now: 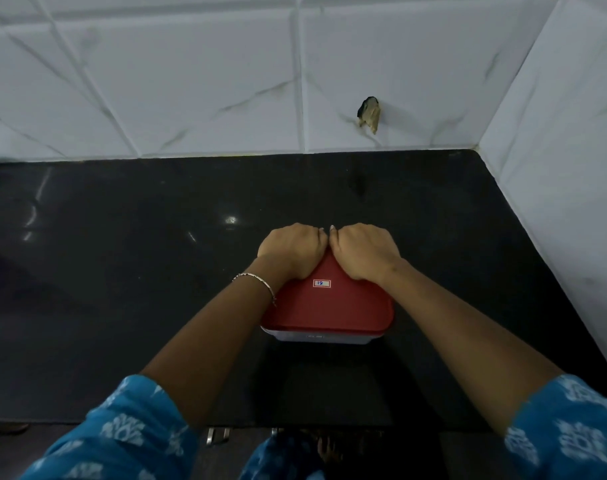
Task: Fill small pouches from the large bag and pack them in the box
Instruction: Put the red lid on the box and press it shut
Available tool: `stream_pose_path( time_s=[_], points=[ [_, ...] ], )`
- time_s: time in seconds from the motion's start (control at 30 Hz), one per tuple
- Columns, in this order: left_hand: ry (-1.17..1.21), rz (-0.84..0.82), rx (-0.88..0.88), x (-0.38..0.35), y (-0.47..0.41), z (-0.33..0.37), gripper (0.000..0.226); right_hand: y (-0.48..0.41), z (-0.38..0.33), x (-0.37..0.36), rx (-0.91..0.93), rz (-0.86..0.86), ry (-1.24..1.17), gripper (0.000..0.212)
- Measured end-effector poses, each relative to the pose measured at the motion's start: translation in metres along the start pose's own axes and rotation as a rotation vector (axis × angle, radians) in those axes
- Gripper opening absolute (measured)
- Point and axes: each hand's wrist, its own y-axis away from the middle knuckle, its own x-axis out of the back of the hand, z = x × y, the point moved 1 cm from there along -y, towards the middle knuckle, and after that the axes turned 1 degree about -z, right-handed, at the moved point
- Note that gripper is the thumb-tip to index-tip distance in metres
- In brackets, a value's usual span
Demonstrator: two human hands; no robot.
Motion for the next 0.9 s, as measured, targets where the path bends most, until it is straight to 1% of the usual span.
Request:
stream_pose_path(
  time_s=[0.17,0.27,0.33,0.37,0.4,0.43,0.5,0.53,0.6,0.63,0.67,0.7,0.73,0.8,0.9],
  points=[
    [0.113,0.076,0.111,0.001,0.005,0.003,0.041,0.005,-0.001,0.0,0.005,0.116,-0.018,0.052],
    [0.15,0.141,0.134,0.003,0.008,0.004,0.038,0.007,-0.001,0.004,0.038,0.271,-0.042,0.039],
    [0.192,0.265,0.115,0.008,0.02,0.003,0.031,0.017,0.002,0.01,0.057,0.397,-0.11,0.031],
    [0.211,0.32,0.101,0.012,0.031,0.001,0.03,0.026,0.003,0.013,0.062,0.431,-0.151,0.028],
    [0.226,0.337,0.084,0.014,0.044,-0.001,0.033,0.037,0.004,0.015,0.074,0.435,-0.19,0.025],
    [0.231,0.309,0.062,0.015,0.059,-0.004,0.04,0.051,0.006,0.015,0.091,0.412,-0.227,0.022],
    [0.23,0.164,-0.007,0.011,0.093,-0.011,0.066,0.081,0.008,0.012,0.112,0.343,-0.315,0.028],
    [0.235,0.107,-0.041,0.007,0.11,-0.014,0.081,0.094,0.009,0.011,0.122,0.312,-0.358,0.035],
    [0.228,0.069,-0.095,-0.004,0.136,-0.019,0.108,0.115,0.009,0.007,0.157,0.246,-0.374,0.053],
    [0.208,0.061,-0.116,-0.011,0.144,-0.022,0.116,0.123,0.008,0.003,0.184,0.208,-0.344,0.064],
    [0.179,0.056,-0.133,-0.017,0.149,-0.023,0.117,0.127,0.008,-0.001,0.211,0.172,-0.303,0.076],
    [0.145,0.07,-0.146,-0.022,0.152,-0.025,0.113,0.129,0.008,-0.005,0.234,0.145,-0.258,0.085],
    [0.11,0.105,-0.155,-0.025,0.151,-0.027,0.105,0.128,0.008,-0.008,0.25,0.132,-0.214,0.089],
    [0.058,0.185,-0.16,-0.028,0.146,-0.031,0.085,0.12,0.01,-0.012,0.273,0.135,-0.136,0.087],
    [0.07,0.251,-0.166,-0.03,0.133,-0.038,0.071,0.101,0.011,-0.011,0.287,0.107,-0.05,0.083]
  ],
)
